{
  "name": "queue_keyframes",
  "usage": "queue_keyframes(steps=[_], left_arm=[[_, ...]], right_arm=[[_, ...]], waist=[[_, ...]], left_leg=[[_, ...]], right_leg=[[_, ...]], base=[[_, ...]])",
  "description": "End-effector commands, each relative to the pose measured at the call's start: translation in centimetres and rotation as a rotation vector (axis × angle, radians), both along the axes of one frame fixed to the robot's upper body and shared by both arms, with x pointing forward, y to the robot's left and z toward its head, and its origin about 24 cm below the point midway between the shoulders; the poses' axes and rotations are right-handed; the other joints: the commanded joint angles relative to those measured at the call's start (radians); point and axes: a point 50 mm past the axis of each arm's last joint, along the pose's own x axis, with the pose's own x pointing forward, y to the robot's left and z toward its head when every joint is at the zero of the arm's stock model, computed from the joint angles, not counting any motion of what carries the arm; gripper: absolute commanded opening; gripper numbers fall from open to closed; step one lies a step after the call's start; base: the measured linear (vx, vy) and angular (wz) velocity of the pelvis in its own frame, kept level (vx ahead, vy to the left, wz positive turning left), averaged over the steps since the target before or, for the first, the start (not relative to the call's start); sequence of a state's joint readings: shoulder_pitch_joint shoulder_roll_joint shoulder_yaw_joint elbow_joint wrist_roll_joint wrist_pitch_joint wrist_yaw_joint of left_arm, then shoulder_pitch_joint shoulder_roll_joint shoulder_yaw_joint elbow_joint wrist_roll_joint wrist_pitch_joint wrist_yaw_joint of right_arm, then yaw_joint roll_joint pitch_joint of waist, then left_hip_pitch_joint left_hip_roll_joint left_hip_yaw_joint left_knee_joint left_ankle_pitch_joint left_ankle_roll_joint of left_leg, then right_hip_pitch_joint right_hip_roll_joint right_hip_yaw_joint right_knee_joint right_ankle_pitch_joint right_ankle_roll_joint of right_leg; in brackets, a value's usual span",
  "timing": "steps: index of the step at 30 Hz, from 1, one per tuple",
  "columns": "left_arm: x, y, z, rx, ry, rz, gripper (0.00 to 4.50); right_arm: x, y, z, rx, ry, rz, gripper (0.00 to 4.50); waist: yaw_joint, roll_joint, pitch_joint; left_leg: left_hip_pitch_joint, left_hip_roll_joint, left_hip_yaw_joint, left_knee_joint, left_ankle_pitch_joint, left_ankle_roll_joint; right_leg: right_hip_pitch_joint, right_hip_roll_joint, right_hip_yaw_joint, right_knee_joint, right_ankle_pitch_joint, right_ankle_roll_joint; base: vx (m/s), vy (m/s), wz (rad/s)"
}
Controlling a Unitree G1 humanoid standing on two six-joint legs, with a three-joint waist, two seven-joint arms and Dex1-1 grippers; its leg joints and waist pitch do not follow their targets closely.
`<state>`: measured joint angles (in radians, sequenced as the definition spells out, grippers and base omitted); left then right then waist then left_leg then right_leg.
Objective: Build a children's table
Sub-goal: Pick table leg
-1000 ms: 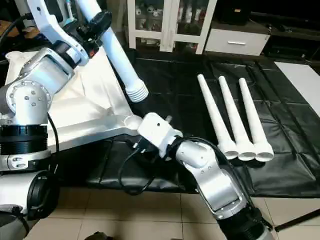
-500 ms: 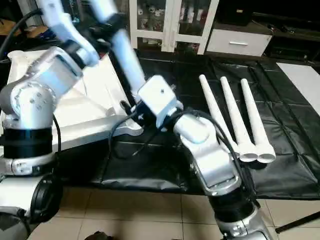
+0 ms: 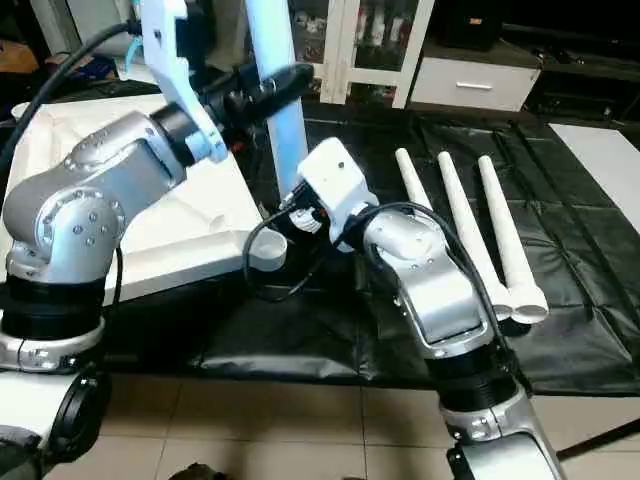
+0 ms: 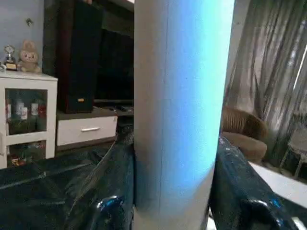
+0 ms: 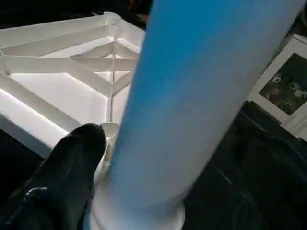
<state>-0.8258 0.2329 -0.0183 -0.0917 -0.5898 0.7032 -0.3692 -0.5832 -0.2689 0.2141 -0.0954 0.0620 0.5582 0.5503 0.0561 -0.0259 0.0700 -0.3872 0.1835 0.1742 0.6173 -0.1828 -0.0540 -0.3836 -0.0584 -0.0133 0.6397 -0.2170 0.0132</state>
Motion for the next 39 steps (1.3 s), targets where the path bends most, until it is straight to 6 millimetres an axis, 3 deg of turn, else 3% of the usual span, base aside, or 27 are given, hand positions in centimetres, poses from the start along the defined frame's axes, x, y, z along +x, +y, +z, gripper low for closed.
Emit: queue_keyframes(steps=[1,5,7,8,10,18,25,38,39], left_arm=[[-0.5,-0.4,0.2,0.043,-0.04,-0.029,1.77],[-0.5,-0.4,-0.4,0.101,-0.058,-0.031,1.77],[-0.6,-0.5,-0.5,0.106,-0.06,-0.035,1.77],[-0.6,-0.5,-0.5,0.104,-0.061,-0.036,1.77],[-0.6,-0.5,-0.4,0.099,-0.063,-0.037,1.77],[-0.6,-0.4,-0.1,0.08,-0.071,-0.04,1.77],[-0.9,-0.6,0.0,0.075,-0.078,-0.055,1.77],[-1.3,-0.9,0.0,0.08,-0.076,-0.095,1.77],[-1.3,-0.9,0.0,0.082,-0.076,-0.096,1.77]], right_arm=[[0.2,-0.2,0.4,0.009,0.006,0.006,4.03],[0.0,-0.1,0.9,0.072,0.009,0.027,3.67],[-0.1,-0.1,1.0,0.088,0.013,0.033,3.58],[-0.1,-0.1,1.1,0.092,0.016,0.035,3.34],[-0.2,-0.1,1.0,0.105,0.025,0.035,3.27],[-0.7,0.2,0.2,0.243,0.147,0.054,3.25],[-0.8,0.1,-1.0,0.231,0.191,0.051,3.25],[-0.4,0.0,-1.1,0.229,0.19,0.033,3.25],[-0.4,0.0,-1.1,0.229,0.19,0.034,2.88]], waist=[[-0.002,0.008,-0.077],[-0.002,0.01,-0.077],[-0.001,0.018,-0.077],[-0.002,0.016,-0.077],[-0.001,0.014,-0.079],[-0.001,0.015,-0.078],[0.0,0.015,-0.077],[0.0,0.016,-0.077],[0.0,0.016,-0.077]], left_leg=[[0.027,0.033,-0.009,-0.071,-0.1,-0.053],[0.027,0.034,-0.009,-0.073,-0.113,-0.056],[0.028,0.034,-0.01,-0.073,-0.116,-0.063],[0.029,0.034,-0.009,-0.073,-0.116,-0.064],[0.028,0.033,-0.01,-0.073,-0.111,-0.067],[0.028,0.033,-0.01,-0.074,-0.121,-0.065],[0.028,0.034,-0.01,-0.076,-0.132,-0.077],[0.028,0.033,-0.01,-0.075,-0.128,-0.08],[0.027,0.033,-0.01,-0.075,-0.128,-0.079]], right_leg=[[0.041,-0.056,0.032,-0.061,0.031,-0.21],[0.039,-0.057,0.032,-0.061,0.015,-0.207],[0.039,-0.057,0.031,-0.06,0.022,-0.211],[0.038,-0.055,0.031,-0.061,0.026,-0.211],[0.041,-0.055,0.031,-0.059,0.038,-0.215],[0.039,-0.056,0.031,-0.06,0.035,-0.216],[0.039,-0.058,0.031,-0.063,0.001,-0.209],[0.038,-0.056,0.031,-0.062,0.012,-0.21],[0.039,-0.056,0.031,-0.063,0.01,-0.21]], base=[[0.0,0.0,0.0],[0.0,0.0,0.0],[0.0,0.0,0.0],[0.0,0.0,0.0],[0.0,0.0,0.0],[0.0,0.0,0.0],[0.0,0.0,0.0],[0.0,0.0,0.0],[0.0,0.0,0.0]])
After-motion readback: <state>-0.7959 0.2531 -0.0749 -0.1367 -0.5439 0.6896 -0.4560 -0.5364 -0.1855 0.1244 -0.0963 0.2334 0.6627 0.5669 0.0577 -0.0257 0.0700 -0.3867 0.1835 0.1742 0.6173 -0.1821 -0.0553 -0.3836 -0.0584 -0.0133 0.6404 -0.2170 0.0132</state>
